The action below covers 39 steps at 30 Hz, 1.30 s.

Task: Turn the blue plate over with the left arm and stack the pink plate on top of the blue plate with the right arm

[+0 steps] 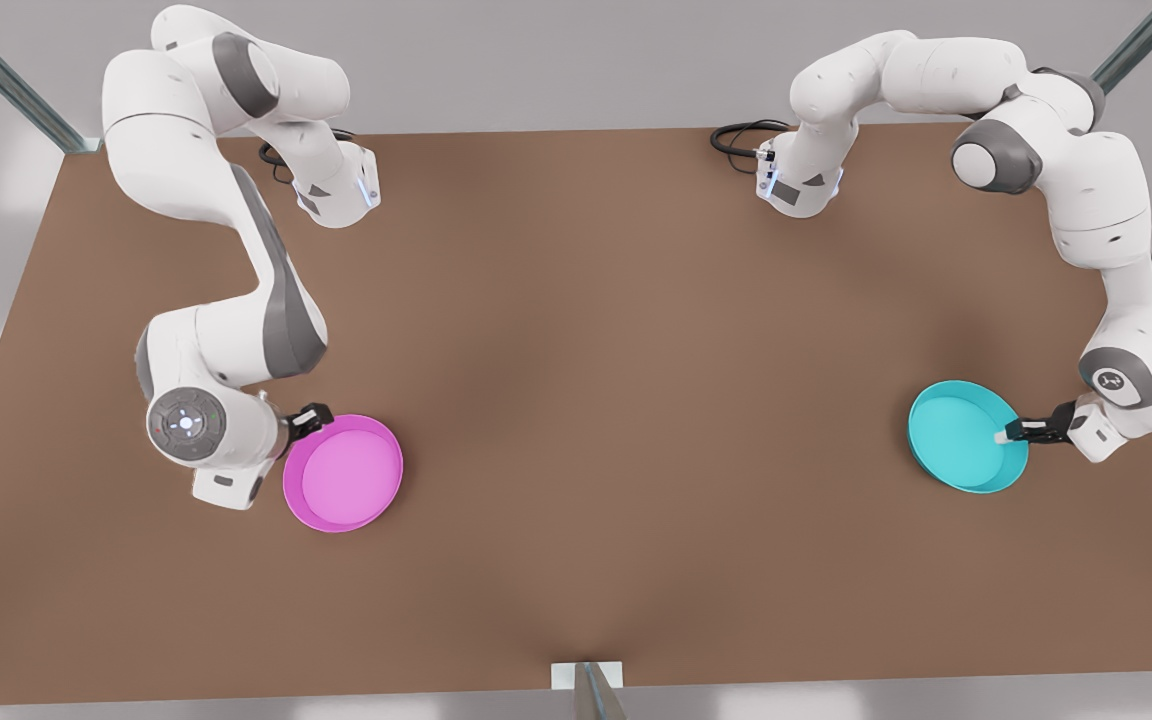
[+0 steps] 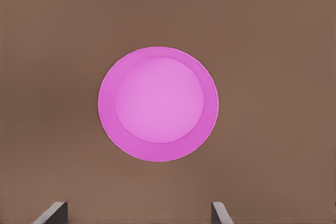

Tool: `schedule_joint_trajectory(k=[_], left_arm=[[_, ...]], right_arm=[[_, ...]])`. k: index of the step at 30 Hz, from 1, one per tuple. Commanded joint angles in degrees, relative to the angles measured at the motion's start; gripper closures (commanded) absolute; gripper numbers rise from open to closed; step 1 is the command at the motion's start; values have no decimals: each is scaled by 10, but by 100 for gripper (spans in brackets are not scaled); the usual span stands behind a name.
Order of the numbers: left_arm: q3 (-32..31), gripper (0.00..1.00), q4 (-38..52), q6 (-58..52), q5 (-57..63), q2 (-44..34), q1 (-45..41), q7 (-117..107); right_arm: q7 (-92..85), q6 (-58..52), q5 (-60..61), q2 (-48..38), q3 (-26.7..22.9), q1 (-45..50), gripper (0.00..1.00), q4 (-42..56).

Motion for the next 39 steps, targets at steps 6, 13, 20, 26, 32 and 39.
schedule_joint_trajectory(k=[6, 13, 20, 26, 32, 39], left_arm=[[0, 68, 0, 0, 0, 0, -1, 1], [0, 73, 0, 0, 0, 0, -1, -3], [0, 75, 0, -2, 1, 0, -1, -5], [1, 75, 1, -4, 3, -4, -2, -7], [2, 75, 2, -11, 6, -19, -5, -8], [4, 77, 2, -29, 23, -47, -11, -19]], right_arm=[[0, -1, -1, 0, -1, -3, 0, -1], [1, -12, -15, 1, -3, 8, 0, -1], [4, -17, -15, 2, -3, 14, 0, -2], [4, -17, -34, 2, -2, 19, 0, -2], [4, -17, -34, 3, -2, 21, 0, -2], [5, -16, -33, 3, -2, 23, 0, -2]])
